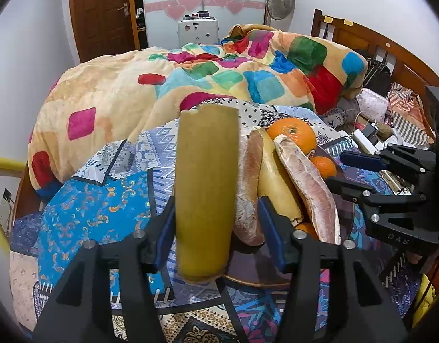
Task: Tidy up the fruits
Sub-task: 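Lower the mandarin onto the plate and open the right tool, then lower the yellow cylindrical fruit onto the plate and open the left tool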
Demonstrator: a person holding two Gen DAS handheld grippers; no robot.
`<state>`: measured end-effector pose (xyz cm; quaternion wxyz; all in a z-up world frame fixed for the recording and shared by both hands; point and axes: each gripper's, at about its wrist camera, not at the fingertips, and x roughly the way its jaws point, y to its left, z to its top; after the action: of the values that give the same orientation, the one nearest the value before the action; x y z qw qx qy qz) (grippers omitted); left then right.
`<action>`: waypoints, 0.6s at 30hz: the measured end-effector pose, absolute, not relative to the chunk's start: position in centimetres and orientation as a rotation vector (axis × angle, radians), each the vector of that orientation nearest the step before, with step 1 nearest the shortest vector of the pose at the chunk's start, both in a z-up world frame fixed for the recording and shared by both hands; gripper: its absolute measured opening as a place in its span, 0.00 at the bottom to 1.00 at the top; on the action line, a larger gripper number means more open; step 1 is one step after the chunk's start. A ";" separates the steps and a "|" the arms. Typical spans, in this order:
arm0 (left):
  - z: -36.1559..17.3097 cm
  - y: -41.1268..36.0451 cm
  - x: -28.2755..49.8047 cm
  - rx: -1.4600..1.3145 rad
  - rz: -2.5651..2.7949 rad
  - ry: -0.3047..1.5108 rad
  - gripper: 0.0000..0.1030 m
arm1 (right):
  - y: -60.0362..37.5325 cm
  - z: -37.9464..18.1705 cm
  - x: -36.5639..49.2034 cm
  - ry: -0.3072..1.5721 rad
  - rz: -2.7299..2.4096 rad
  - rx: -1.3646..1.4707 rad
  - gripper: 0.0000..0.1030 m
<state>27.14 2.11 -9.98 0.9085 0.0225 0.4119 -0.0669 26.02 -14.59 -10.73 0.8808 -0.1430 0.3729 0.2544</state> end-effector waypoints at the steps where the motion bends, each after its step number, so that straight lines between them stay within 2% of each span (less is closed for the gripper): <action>1: -9.9 2.2 27.0 0.047 -0.129 0.845 0.63 | -14.6 -10.6 25.9 0.774 0.531 -0.296 0.39; 5: -9.9 2.9 27.0 0.031 -0.124 0.848 0.66 | -15.0 -10.1 25.4 0.761 0.535 -0.276 0.46; 14: -10.6 4.7 26.8 -0.046 -0.153 0.894 0.65 | -14.9 -9.4 24.4 0.733 0.541 -0.281 0.46; 16: -10.6 5.0 26.6 -0.046 -0.155 0.893 0.59 | -14.9 -9.4 24.2 0.730 0.546 -0.283 0.46; 17: -10.6 5.2 26.3 -0.040 -0.151 0.892 0.51 | -14.9 -9.4 24.1 0.728 0.546 -0.287 0.46; 18: -10.5 5.4 26.1 -0.031 -0.140 0.891 0.37 | -14.8 -9.5 24.1 0.726 0.545 -0.290 0.46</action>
<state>26.14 5.44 -10.53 0.8999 -0.0149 0.4306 -0.0679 24.06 -14.84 -9.49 0.8886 -0.1398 0.3495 0.2621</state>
